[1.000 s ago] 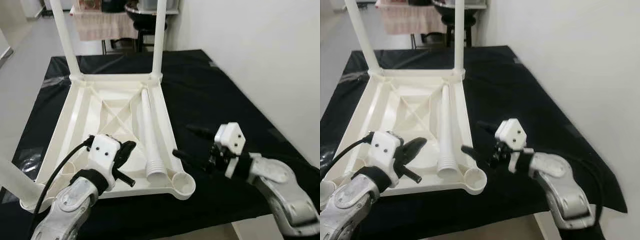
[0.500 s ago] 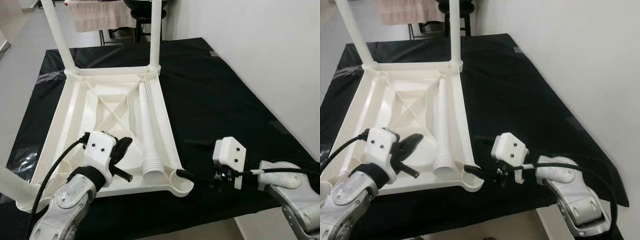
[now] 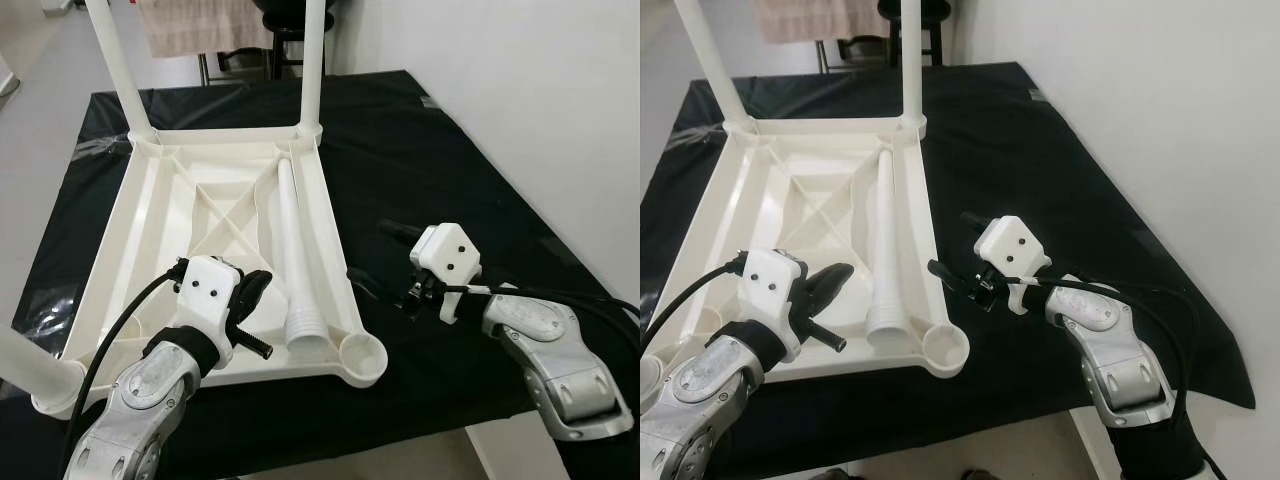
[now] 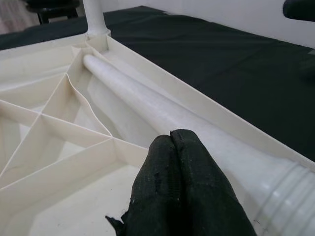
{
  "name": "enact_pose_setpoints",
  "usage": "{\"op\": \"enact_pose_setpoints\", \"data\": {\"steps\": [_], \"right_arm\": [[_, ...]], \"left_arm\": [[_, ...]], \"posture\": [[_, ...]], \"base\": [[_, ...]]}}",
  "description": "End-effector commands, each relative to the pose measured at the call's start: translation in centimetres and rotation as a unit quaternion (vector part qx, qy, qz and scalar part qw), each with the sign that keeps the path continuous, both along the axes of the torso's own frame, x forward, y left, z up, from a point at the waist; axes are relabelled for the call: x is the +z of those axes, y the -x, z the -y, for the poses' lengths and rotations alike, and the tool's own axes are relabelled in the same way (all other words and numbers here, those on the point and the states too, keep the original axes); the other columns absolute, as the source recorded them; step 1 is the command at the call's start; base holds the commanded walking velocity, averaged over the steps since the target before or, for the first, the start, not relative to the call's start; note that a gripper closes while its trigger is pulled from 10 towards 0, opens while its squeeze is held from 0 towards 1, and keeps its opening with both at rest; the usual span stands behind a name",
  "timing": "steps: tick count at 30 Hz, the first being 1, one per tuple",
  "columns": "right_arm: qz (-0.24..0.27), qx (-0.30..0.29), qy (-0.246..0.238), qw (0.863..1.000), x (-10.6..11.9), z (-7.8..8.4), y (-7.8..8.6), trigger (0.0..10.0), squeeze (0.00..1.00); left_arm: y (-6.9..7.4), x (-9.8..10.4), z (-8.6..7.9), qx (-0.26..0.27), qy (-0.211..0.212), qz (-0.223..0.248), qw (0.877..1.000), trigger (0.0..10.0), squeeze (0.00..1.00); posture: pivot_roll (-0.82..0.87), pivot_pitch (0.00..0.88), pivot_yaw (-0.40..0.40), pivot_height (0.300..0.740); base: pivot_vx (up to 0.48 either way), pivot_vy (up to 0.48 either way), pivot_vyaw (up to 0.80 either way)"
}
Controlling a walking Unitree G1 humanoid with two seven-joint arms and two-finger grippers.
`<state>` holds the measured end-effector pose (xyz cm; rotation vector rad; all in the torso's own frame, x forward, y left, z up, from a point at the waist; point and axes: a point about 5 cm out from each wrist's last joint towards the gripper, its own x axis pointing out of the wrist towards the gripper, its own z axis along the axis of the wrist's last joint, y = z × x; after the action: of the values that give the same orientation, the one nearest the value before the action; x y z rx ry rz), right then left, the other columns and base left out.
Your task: Building children table
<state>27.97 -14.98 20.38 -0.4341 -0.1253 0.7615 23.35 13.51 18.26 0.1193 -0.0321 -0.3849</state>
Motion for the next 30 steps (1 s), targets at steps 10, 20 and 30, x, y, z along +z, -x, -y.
{"op": "enact_pose_setpoints", "data": {"steps": [10, 20, 30], "right_arm": [[0.003, -0.08, -0.021, 0.997, -1.1, -0.7, -1.6, 10.0, 0.0], [-0.001, -0.13, -0.064, 0.989, -2.5, -1.3, -2.2, 10.0, 0.0], [-0.002, -0.141, -0.095, 0.985, -2.9, -1.4, -2.3, 10.0, 0.0]], "left_arm": [[-0.2, 0.4, -0.4, 0.005, -0.007, 0.023, 1.0, 10.0, 0.0], [-0.6, -0.2, -0.7, 0.026, 0.003, 0.003, 1.0, 10.0, 0.0], [-0.7, -0.2, -0.9, 0.032, 0.012, 0.014, 0.999, 10.0, 0.0]], "posture": [[0.0, 0.11, -0.07, 0.74], [0.0, 0.11, -0.072, 0.74], [-0.01, 0.106, -0.068, 0.74]], "base": [[0.0, 0.0, 0.0], [-0.096, 0.0, 0.0], [-0.289, 0.0, 0.0]]}}
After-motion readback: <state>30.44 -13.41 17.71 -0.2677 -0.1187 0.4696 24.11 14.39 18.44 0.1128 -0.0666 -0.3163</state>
